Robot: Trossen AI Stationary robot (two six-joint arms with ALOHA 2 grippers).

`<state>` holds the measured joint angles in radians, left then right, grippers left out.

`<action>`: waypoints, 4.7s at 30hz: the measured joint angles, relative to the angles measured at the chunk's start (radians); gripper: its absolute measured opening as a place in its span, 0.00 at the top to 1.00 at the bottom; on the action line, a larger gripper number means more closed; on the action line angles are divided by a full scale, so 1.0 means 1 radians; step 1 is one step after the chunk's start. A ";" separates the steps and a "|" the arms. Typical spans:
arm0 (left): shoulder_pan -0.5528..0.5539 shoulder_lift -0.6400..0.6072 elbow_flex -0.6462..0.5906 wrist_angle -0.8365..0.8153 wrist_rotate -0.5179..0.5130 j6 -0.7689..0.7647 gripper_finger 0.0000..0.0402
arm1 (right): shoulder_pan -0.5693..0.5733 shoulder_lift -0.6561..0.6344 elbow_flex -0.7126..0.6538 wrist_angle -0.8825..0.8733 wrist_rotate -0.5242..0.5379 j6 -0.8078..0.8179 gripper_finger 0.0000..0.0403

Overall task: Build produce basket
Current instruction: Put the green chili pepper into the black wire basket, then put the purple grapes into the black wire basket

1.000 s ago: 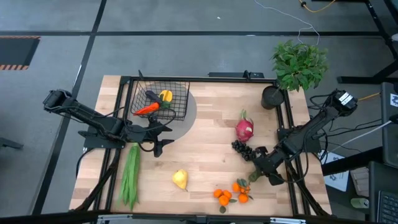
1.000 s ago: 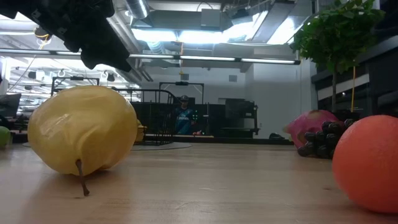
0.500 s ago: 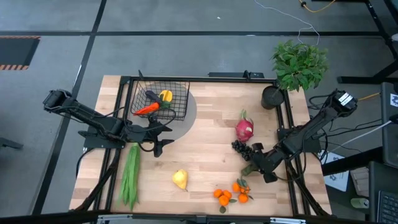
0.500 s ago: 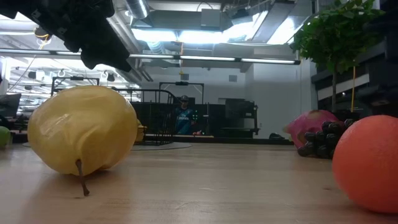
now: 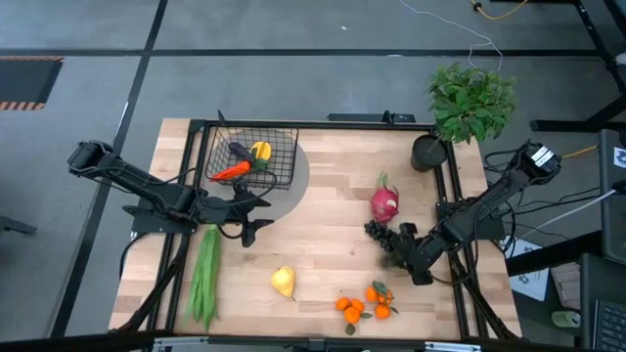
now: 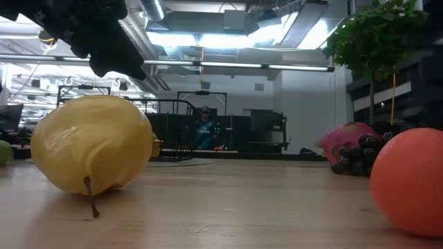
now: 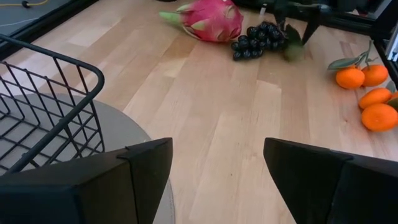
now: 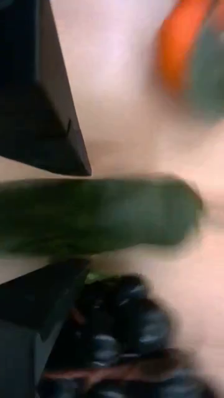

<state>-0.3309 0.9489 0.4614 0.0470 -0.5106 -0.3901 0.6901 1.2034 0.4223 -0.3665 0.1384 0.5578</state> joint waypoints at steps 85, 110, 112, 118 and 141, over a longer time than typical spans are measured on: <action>-0.304 0.000 0.000 -0.062 -0.057 -0.180 0.40 | -0.909 0.986 1.919 -0.478 -0.303 -0.720 0.82; -0.306 0.000 0.000 -0.063 -0.071 -0.174 0.40 | -0.942 0.941 1.930 -0.674 -0.177 -0.610 0.41; -0.305 0.000 0.000 -0.064 -0.079 -0.174 0.40 | -0.942 0.904 1.932 -0.751 -0.160 -0.583 0.42; -0.304 0.000 0.000 -0.062 -0.081 -0.174 0.40 | -0.904 0.802 1.932 -1.157 -0.160 -0.513 0.44; -0.303 0.000 0.000 -0.058 -0.108 -0.177 0.40 | -0.365 -0.073 0.730 -0.985 0.093 0.350 0.45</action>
<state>-0.6334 0.9485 0.4614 -0.0111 -0.6182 -0.5671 0.3254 1.1308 1.1522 -1.3514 0.2311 0.9083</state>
